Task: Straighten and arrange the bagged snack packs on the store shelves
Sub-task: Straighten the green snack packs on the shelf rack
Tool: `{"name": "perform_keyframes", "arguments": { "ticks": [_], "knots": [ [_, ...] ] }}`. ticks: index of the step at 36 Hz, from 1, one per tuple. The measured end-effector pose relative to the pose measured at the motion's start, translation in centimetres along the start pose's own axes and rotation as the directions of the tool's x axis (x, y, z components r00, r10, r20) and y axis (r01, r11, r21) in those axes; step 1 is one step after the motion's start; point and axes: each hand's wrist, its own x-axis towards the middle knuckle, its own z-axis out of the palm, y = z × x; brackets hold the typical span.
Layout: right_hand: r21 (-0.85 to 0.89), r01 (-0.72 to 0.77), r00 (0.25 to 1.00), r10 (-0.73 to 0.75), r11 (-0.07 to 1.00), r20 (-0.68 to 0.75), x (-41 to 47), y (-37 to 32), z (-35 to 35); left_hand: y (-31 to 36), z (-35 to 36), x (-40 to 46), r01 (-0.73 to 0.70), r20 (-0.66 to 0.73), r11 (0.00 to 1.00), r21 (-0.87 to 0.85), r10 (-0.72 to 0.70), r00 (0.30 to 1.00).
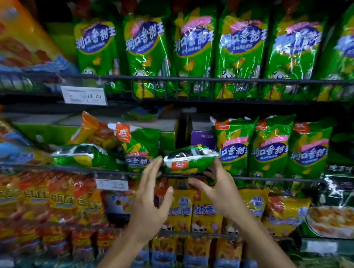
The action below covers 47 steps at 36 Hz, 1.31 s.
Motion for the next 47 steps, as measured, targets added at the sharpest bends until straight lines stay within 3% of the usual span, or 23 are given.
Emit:
{"name": "perform_keyframes", "arguments": {
  "ticks": [10,13,26,32,38,47],
  "knots": [
    [0.036,0.042,0.979,-0.034,0.998,-0.2,0.4,-0.6,1.4,-1.9,-0.7,1.2,-0.125,0.129,0.992,-0.032,0.128,0.983],
    [0.072,0.061,0.966,-0.041,0.996,-0.255,0.6,-0.8,1.7,-1.8,-0.7,1.7,-0.09,0.145,0.993,-0.073,0.1,0.984],
    [0.136,0.246,0.891,-0.168,0.96,-0.422,1.4,-4.9,-1.0,1.9,-1.1,4.3,-0.077,0.037,0.956,-0.284,0.092,0.995],
    [0.133,0.248,0.863,-0.157,0.959,-0.48,1.6,-3.7,-2.4,3.1,-0.7,5.9,-0.114,0.074,0.946,-0.305,0.143,0.987],
    [0.114,0.221,0.824,-0.123,0.969,-0.553,1.6,-3.3,-2.8,2.1,0.5,6.8,-0.008,0.185,0.949,-0.315,0.07,0.98],
    [0.054,0.224,0.795,-0.15,0.973,-0.588,2.4,-2.9,-2.0,0.8,1.7,7.7,0.08,0.177,0.938,-0.336,-0.021,0.984]
  ]
}}
